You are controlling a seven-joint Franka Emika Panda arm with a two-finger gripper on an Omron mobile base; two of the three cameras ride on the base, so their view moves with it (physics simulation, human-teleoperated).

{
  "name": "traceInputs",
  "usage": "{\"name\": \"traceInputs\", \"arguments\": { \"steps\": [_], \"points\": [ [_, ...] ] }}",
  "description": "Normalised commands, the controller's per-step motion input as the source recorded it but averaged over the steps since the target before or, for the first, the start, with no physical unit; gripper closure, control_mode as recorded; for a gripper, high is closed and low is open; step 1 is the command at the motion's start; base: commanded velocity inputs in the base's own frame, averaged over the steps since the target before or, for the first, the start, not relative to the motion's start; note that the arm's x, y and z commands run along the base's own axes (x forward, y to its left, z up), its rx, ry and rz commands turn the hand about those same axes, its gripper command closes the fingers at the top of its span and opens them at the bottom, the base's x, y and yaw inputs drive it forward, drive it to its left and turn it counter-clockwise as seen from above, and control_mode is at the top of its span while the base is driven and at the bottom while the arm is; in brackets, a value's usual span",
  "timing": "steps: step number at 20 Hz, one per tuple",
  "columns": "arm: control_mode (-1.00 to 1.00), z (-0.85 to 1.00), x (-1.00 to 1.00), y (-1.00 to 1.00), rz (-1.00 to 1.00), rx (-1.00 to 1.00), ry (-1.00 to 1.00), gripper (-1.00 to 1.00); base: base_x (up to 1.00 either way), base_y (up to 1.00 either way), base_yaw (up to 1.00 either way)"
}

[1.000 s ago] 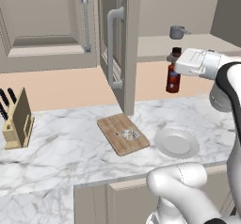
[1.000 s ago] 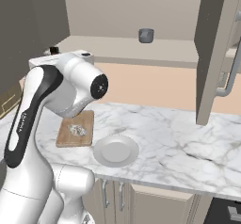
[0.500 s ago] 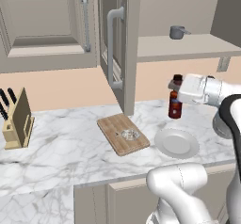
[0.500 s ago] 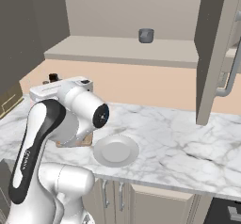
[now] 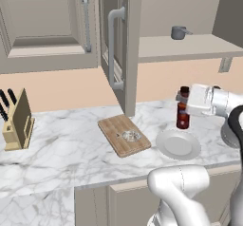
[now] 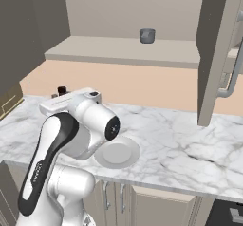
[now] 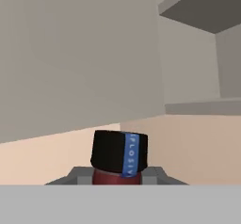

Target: Pick the fish from the plate and place it on the cutting board. Then pick the condiment bottle from the cabinet and place it next to the cutting board.

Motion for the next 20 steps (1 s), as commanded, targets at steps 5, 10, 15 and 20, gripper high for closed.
{"name": "traceInputs", "arguments": {
  "steps": [5, 10, 15, 20],
  "points": [
    [-1.0, -0.27, -0.07, -0.34, 0.0, -0.03, 0.0, 1.0, 0.0, 0.0, 0.0],
    [-1.0, -0.3, 0.0, -0.29, 0.01, 0.0, -0.04, 1.0, 0.0, 0.0, 0.0],
    [-1.0, -0.17, 0.0, -0.26, 0.04, 0.0, -0.14, 1.0, 0.0, 0.0, 0.0],
    [-1.0, -0.19, 0.0, -0.22, 0.06, 0.0, -0.2, 1.0, 0.0, 0.0, 0.0]
  ]
}}
